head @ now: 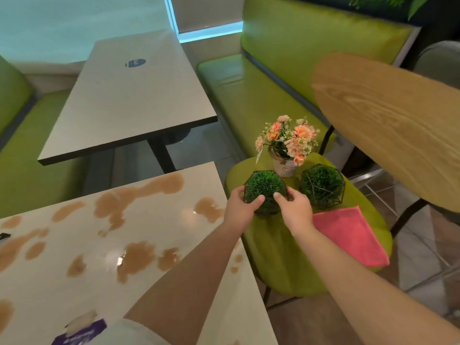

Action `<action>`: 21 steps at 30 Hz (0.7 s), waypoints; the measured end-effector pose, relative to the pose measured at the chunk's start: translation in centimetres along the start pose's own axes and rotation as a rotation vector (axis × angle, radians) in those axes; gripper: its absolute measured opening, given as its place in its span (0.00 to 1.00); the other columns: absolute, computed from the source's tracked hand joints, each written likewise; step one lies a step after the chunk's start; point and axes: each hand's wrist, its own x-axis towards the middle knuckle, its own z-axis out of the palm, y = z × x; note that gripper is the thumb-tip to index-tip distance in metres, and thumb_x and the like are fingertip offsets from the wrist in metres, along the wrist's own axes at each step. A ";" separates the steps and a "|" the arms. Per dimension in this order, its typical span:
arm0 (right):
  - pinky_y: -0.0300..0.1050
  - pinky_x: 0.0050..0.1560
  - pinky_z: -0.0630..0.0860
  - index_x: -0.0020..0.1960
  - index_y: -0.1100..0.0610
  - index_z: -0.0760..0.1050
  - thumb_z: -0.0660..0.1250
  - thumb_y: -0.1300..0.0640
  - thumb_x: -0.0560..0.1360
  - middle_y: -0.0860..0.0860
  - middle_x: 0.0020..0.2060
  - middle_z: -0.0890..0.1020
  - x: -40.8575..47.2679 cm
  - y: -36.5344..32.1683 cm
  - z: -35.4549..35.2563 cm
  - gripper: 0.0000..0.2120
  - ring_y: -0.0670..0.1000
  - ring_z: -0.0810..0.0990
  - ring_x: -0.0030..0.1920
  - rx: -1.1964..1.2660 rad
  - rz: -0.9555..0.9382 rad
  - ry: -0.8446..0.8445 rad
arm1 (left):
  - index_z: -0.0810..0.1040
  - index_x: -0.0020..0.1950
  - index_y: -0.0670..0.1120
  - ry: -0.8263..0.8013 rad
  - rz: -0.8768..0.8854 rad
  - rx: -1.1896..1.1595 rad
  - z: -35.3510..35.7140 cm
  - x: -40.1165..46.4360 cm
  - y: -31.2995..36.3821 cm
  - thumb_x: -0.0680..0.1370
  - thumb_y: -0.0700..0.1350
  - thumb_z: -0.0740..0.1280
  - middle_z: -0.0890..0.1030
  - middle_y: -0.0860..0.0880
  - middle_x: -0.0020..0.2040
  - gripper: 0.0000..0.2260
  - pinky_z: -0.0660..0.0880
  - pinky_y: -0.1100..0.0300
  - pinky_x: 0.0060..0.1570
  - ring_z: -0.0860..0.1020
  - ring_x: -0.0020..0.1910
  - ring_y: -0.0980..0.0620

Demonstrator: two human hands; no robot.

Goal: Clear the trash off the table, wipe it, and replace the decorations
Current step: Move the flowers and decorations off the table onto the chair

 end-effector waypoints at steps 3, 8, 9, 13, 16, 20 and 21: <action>0.47 0.62 0.70 0.75 0.56 0.66 0.66 0.49 0.79 0.56 0.71 0.68 1.2 0.3 0.0 0.27 0.57 0.72 0.66 -0.044 -0.015 -0.016 | 0.64 0.74 0.46 0.014 0.011 0.004 0.8 1.2 0.0 0.76 0.51 0.72 0.74 0.48 0.68 0.30 0.72 0.61 0.57 0.75 0.63 0.51; 0.49 0.66 0.67 0.77 0.56 0.63 0.65 0.50 0.80 0.55 0.73 0.65 3.7 0.1 0.1 0.28 0.56 0.69 0.70 -0.072 -0.047 -0.031 | 0.64 0.74 0.46 0.047 0.020 0.011 2.0 3.6 0.4 0.76 0.51 0.72 0.74 0.48 0.67 0.30 0.73 0.60 0.58 0.75 0.63 0.50; 0.49 0.67 0.67 0.77 0.56 0.62 0.64 0.50 0.80 0.55 0.73 0.65 4.0 0.0 0.1 0.28 0.56 0.68 0.71 -0.076 -0.054 -0.035 | 0.64 0.75 0.46 0.058 0.023 0.005 2.1 3.9 0.5 0.76 0.50 0.72 0.74 0.48 0.68 0.31 0.73 0.59 0.59 0.75 0.64 0.51; 0.48 0.67 0.66 0.77 0.56 0.61 0.63 0.50 0.81 0.55 0.74 0.64 5.0 -0.2 0.7 0.28 0.56 0.67 0.71 -0.083 -0.071 -0.053 | 0.64 0.75 0.46 0.097 0.038 0.017 2.2 4.8 0.8 0.76 0.50 0.72 0.74 0.49 0.68 0.31 0.73 0.54 0.64 0.74 0.65 0.51; 0.49 0.68 0.66 0.78 0.55 0.59 0.61 0.49 0.81 0.55 0.75 0.62 5.4 0.0 1.2 0.28 0.56 0.66 0.72 -0.112 -0.069 -0.070 | 0.65 0.75 0.46 0.096 0.028 0.037 2.3 5.4 0.8 0.76 0.51 0.72 0.75 0.49 0.68 0.30 0.74 0.53 0.64 0.75 0.64 0.51; 0.53 0.71 0.63 0.80 0.53 0.52 0.58 0.47 0.82 0.53 0.78 0.57 5.4 0.1 1.4 0.30 0.56 0.61 0.75 -0.149 -0.047 -0.132 | 0.66 0.75 0.47 0.069 0.011 0.072 2.2 5.8 1.1 0.76 0.53 0.71 0.76 0.50 0.66 0.30 0.75 0.54 0.62 0.76 0.63 0.51; 0.54 0.72 0.62 0.80 0.53 0.51 0.58 0.46 0.82 0.53 0.78 0.56 5.3 0.0 1.4 0.31 0.56 0.60 0.76 -0.149 -0.040 -0.147 | 0.67 0.74 0.48 0.052 0.013 0.082 2.1 5.7 1.1 0.77 0.53 0.70 0.77 0.51 0.65 0.28 0.75 0.54 0.61 0.77 0.62 0.51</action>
